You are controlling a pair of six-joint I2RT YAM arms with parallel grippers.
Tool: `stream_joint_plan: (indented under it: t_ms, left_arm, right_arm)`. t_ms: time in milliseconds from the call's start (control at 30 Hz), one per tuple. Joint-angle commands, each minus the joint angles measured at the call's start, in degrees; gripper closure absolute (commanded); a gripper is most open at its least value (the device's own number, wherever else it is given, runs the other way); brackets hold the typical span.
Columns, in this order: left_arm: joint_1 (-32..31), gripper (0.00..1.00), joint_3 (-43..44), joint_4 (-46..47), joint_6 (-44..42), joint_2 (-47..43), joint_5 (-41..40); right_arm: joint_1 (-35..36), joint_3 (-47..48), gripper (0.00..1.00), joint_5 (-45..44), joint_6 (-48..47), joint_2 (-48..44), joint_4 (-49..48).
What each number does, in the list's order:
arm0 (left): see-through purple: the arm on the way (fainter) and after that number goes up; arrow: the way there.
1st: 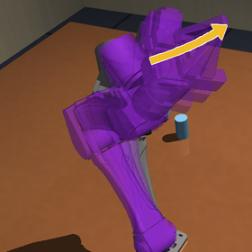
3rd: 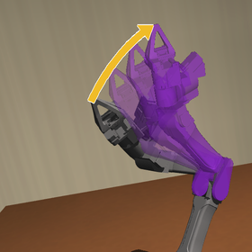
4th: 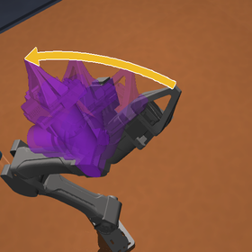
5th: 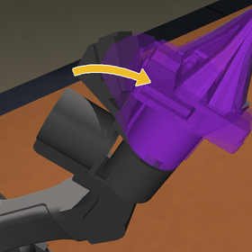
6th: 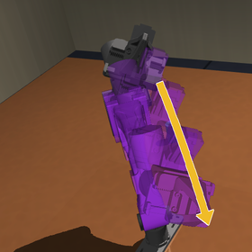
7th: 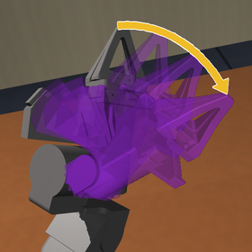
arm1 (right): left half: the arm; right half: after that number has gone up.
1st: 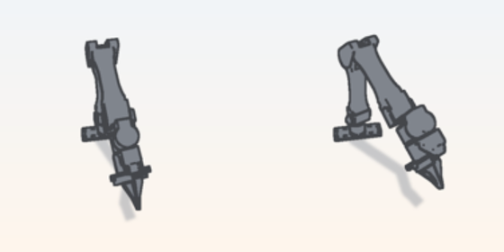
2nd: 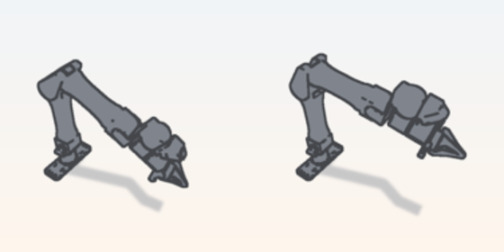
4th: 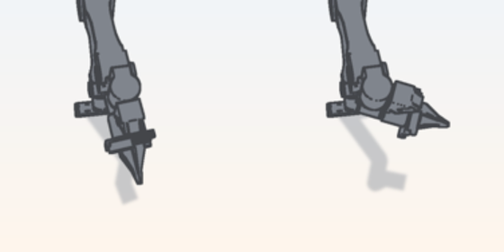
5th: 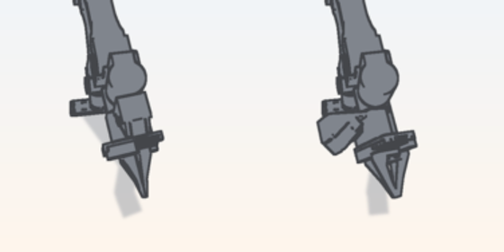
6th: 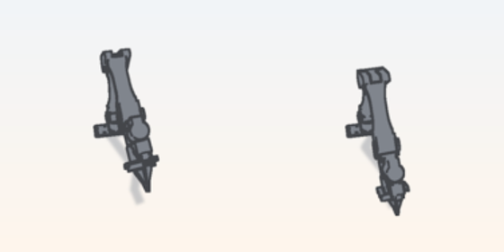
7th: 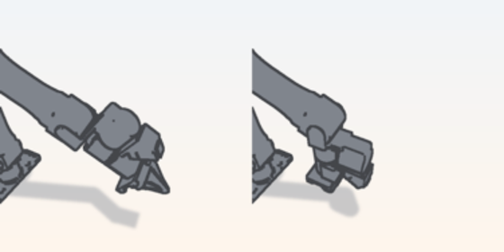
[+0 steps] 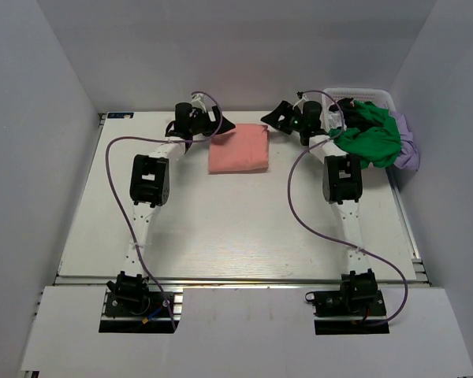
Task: Fold and stack the t-shirts
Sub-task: Fold the long partially folded tshirt into a neat square, then put the neatly folded tshirt into the corner of the board with the left arm
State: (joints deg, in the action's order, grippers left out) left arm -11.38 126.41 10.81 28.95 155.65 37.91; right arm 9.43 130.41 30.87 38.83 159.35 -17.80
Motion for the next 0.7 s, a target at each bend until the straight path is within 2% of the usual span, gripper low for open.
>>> stream_joint_plan:
  t_ms: [0, 167, 267, 300, 400, 567, 667]
  left_arm:
    - [0.1, 0.0, -2.7, 0.2, -1.0, -10.3, 0.1]
    - [0.7, 0.0, -6.7, -0.4, -2.8, -19.4, 2.6]
    - [0.7, 0.0, -11.8, -4.2, -5.0, -25.9, 2.6]
    - [0.7, 0.0, -15.8, -4.7, -5.0, -27.7, 2.6]
    - [0.7, 0.0, -23.3, -7.3, -6.4, -32.4, 1.1]
    - [0.7, 0.0, -31.4, -13.4, -10.0, -39.5, -4.2]
    - [1.2, 0.0, -36.0, -13.9, -10.0, -40.8, -4.9]
  right_arm:
    - [0.8, 1.2, 0.12, 3.3, -6.2, -9.0, 2.3]
    - [2.3, -8.6, 0.1, 5.2, -15.8, -24.8, 6.5]
    - [4.1, -15.3, 0.1, 7.7, -18.8, -30.4, 8.3]
    - [5.2, -16.6, 0.1, 8.3, -18.9, -33.3, 8.9]
    - [6.3, -23.5, 0.1, 13.0, -16.9, -36.6, 7.7]
    - [7.7, -40.7, 0.1, 16.8, -12.2, -40.3, -2.4]
    - [7.7, -42.8, 0.1, 17.6, -10.7, -38.3, -4.4]
